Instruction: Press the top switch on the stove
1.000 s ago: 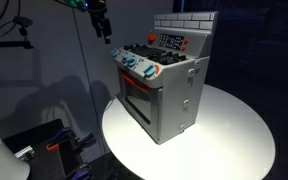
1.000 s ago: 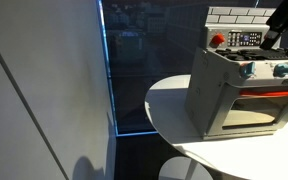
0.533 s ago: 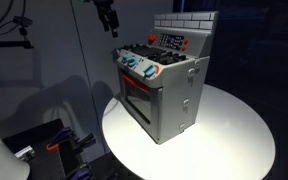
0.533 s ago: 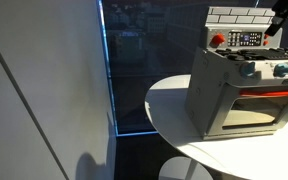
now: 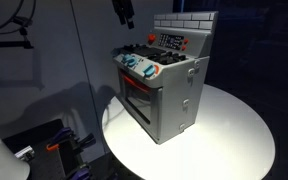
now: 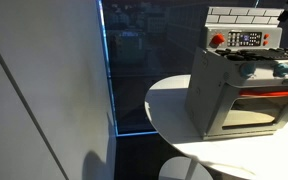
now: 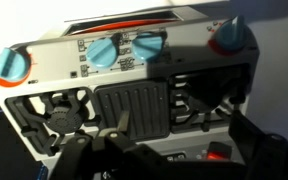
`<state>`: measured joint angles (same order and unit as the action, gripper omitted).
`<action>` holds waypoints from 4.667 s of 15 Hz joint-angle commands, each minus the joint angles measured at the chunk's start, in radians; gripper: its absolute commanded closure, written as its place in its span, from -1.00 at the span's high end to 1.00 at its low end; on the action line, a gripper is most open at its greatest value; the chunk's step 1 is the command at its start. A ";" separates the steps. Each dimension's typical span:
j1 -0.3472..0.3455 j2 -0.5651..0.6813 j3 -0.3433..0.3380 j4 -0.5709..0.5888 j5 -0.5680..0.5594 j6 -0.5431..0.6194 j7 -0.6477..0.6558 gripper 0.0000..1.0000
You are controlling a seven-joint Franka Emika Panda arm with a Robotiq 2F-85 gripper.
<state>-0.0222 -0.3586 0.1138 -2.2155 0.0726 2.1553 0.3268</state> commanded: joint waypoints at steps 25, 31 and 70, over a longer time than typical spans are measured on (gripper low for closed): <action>-0.090 0.171 -0.071 0.077 -0.238 0.130 0.219 1.00; -0.106 0.209 -0.089 0.121 -0.240 0.172 0.264 1.00; -0.069 0.422 -0.185 0.310 -0.230 0.150 0.439 1.00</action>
<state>-0.1038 0.0392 -0.0570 -1.9529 -0.1630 2.3395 0.7477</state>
